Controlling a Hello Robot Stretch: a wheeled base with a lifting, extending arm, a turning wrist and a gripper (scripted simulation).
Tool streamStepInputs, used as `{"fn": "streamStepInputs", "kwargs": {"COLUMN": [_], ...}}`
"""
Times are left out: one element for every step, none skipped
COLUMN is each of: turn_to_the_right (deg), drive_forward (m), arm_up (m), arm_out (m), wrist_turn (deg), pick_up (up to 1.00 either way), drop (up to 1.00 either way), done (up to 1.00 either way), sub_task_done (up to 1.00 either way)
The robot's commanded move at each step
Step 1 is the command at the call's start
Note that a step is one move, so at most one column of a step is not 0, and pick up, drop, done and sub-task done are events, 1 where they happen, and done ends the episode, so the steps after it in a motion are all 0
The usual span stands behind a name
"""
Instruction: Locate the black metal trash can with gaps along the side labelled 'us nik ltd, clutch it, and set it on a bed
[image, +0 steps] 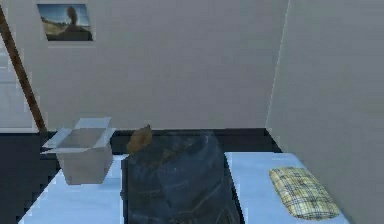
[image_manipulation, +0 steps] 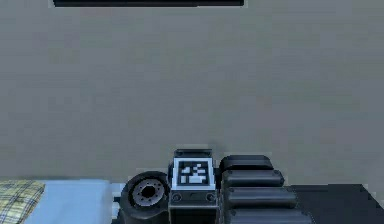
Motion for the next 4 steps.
{"fn": "streamStepInputs", "kwargs": {"turn_to_the_right": [-3.0,-45.0,-6.0,0.0], "drive_forward": [0.0,0.0,0.0,0.25], "arm_up": [0.0,0.0,0.0,0.0], "arm_out": [0.0,0.0,0.0,0.0], "wrist_turn": [0.0,0.0,0.0,0.0], "pick_up": [0.0,0.0,0.0,0.0], "drop": [0.0,0.0,0.0,0.0], "done": [0.0,0.0,0.0,0.0], "sub_task_done": [0.0,0.0,0.0,0.0]}}
